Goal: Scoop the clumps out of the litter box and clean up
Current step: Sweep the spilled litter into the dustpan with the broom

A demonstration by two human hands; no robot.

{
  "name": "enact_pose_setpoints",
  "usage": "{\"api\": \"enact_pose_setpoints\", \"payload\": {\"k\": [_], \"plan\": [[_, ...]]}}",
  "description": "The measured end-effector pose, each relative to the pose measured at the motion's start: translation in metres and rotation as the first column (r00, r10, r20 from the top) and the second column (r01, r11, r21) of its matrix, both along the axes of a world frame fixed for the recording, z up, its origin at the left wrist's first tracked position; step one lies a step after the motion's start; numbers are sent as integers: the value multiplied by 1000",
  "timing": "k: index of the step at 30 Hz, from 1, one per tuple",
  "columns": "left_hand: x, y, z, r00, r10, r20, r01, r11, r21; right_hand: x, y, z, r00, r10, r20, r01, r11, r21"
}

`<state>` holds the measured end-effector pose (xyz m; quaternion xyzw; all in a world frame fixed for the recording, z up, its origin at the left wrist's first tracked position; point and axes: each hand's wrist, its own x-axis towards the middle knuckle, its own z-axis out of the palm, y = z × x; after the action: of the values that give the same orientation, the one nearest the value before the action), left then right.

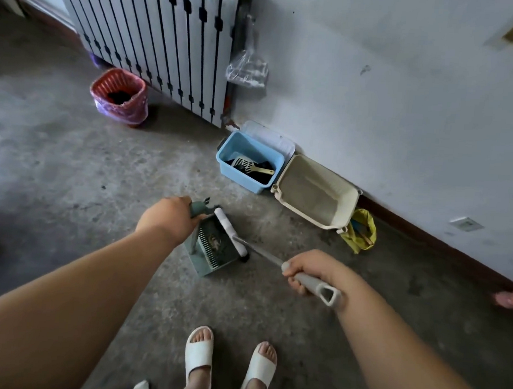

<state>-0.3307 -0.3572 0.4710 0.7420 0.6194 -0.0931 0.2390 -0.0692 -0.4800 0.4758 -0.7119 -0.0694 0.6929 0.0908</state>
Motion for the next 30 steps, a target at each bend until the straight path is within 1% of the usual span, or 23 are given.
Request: {"api": "enact_pose_setpoints", "payload": {"k": [2,4,9,11,14,15,17,20,22,24,28,30], "plan": [[1,-1,2,1000,0,12,0,1000,-2,15,1,15,999,-34,26,33,999,12],[2,-1,3,1000,4,28,-4,1000,-1,20,4,21,997,-18,76,16,999,29],[-1,-2,4,999,18,32,-18,1000,-7,-6,20,-8,949,149,279,-165,986,33],[-1,-3,4,999,13,32,-13,1000,-9,-23,22,-20,949,177,260,-191,981,32],[-1,-4,3,999,12,33,-12,1000,-2,-38,16,-28,954,268,134,-262,963,-57],[-1,-4,4,999,14,33,-14,1000,0,-37,12,-27,962,257,93,-253,966,-57],[-1,-5,4,999,14,33,-14,1000,3,-23,5,-15,987,162,16,-162,986,-37],[0,-6,5,999,15,42,-15,1000,-7,17,4,16,999,28,-24,-29,999,-14],[1,-7,5,999,8,32,-8,1000,-6,37,8,37,999,22,-24,-22,1000,-8],[2,-8,7,1000,-5,21,5,1000,3,40,13,42,998,59,19,-60,998,16],[2,-9,8,999,14,32,-14,1000,2,3,24,6,962,182,202,-202,976,82],[1,-9,8,999,21,41,-22,1000,2,-21,26,-11,959,203,198,-214,976,39]]}}
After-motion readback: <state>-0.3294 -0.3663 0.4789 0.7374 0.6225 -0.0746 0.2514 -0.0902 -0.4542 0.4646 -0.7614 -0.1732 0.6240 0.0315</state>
